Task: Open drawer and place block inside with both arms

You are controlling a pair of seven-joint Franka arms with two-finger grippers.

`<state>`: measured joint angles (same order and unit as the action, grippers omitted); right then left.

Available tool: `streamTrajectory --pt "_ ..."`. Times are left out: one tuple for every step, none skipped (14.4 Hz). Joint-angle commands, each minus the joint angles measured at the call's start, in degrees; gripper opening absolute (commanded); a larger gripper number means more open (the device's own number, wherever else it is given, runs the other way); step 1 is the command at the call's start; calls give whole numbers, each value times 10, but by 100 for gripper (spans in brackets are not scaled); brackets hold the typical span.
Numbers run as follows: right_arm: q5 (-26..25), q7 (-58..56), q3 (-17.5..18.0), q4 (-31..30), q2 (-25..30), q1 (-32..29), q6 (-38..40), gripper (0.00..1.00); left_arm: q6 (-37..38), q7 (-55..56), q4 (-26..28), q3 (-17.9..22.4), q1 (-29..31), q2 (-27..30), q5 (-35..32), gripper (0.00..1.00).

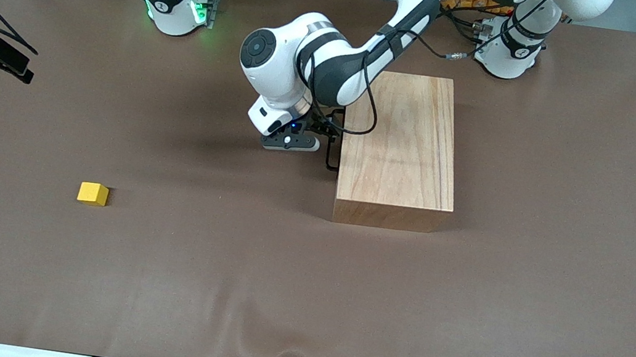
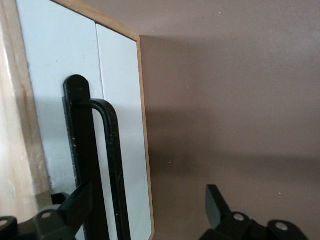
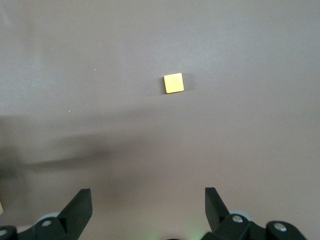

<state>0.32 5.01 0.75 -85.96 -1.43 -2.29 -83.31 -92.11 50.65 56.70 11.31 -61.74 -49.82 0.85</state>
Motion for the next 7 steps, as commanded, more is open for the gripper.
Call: streamTrajectory --pt "-4 1 5 12 -4 -4 3 100 12 -4 -19 0 -1 -10 -8 100" --pt "-4 1 5 12 -4 -4 3 100 11 -4 -19 0 -1 -11 -8 100" --pt "-4 1 5 12 -4 -4 3 100 11 -4 -19 0 -1 -18 -8 100" --pt "-4 1 5 12 -4 -4 3 100 11 -3 -19 -1 -2 -23 -8 100" --pt "-4 1 5 13 -5 -4 3 100 11 -3 -19 1 -8 -25 -8 100" --pt "-4 1 5 12 -4 -4 3 100 11 -3 -19 2 -11 -25 -8 100" --pt "-3 1 5 12 -5 -4 3 100 11 -3 -19 2 -12 -25 -9 100"
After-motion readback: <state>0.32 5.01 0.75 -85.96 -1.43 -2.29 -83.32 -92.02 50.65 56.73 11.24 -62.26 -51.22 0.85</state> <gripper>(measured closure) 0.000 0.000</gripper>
